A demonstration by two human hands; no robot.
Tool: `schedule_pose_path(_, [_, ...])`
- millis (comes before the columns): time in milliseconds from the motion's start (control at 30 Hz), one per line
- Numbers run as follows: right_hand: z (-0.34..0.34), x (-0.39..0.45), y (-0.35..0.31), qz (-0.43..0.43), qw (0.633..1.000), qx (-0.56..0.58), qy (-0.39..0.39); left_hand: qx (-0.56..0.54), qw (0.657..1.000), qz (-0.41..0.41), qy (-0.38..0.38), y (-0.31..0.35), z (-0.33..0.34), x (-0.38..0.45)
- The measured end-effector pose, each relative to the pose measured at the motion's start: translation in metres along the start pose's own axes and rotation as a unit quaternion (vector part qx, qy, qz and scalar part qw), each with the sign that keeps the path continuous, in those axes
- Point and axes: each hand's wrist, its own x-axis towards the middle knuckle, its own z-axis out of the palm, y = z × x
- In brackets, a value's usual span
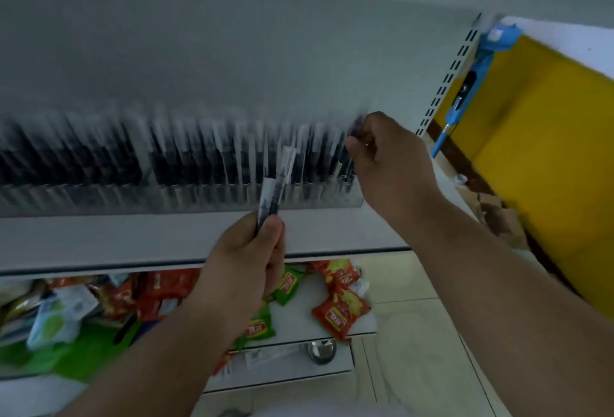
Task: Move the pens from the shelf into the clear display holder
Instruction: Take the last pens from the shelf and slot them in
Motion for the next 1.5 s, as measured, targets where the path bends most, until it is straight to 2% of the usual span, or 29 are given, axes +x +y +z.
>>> schedule_pose_path(133, [0.016, -0.009, 0.004, 0.020, 0.999, -0.012, -0.047, -0.009, 1.000, 0.010, 0.010, 0.005, -0.001, -0.002])
schedule_pose_path(300, [0.019, -0.008, 0.004, 0.050, 0.998, -0.031, -0.026, -0.014, 1.000, -0.005, -0.003, 0.008, -0.002, -0.004])
schedule_pose_path(433, [0.025, -0.010, 0.001, 0.040, 0.994, -0.068, -0.076, 0.013, 1.000, -0.010, -0.017, 0.011, -0.006, -0.002])
schedule_pose_path(567, [0.024, -0.013, 0.001, 0.076, 0.992, -0.073, -0.066, 0.025, 0.999, -0.014, -0.031, 0.015, -0.006, 0.002])
schedule_pose_path(700, [0.012, -0.030, -0.006, 0.107, 0.994, 0.020, -0.007, 0.054, 0.997, 0.011, -0.056, 0.016, -0.001, 0.009])
schedule_pose_path(833, [0.006, -0.039, -0.027, 0.115, 0.974, 0.171, -0.093, 0.097, 0.989, 0.048, -0.105, 0.013, 0.016, 0.016])
schedule_pose_path(900, [0.004, -0.039, -0.028, 0.121, 0.962, 0.221, -0.109, 0.113, 0.984, 0.057, -0.127, 0.010, 0.024, 0.018])
schedule_pose_path(967, [0.001, -0.038, -0.023, 0.138, 0.948, 0.269, -0.095, 0.115, 0.984, 0.062, -0.121, 0.008, 0.025, 0.021])
schedule_pose_path(1067, [-0.008, -0.034, -0.008, 0.160, 0.936, 0.312, -0.017, 0.105, 0.990, 0.061, -0.065, 0.006, 0.019, 0.025])
schedule_pose_path(1167, [-0.013, -0.025, 0.004, 0.124, 0.958, 0.249, 0.071, 0.075, 0.995, 0.065, -0.020, 0.005, 0.014, 0.026])
schedule_pose_path(1267, [-0.014, -0.014, 0.009, 0.062, 0.973, 0.189, 0.116, 0.053, 0.996, 0.068, -0.020, 0.007, 0.017, 0.027])
schedule_pose_path(1400, [-0.011, -0.002, 0.012, -0.015, 0.993, 0.064, 0.102, 0.051, 0.995, 0.077, -0.026, 0.008, 0.023, 0.025])
schedule_pose_path(1500, [-0.008, 0.001, 0.010, -0.020, 0.997, 0.019, 0.077, 0.051, 0.995, 0.082, -0.021, 0.007, 0.024, 0.024])
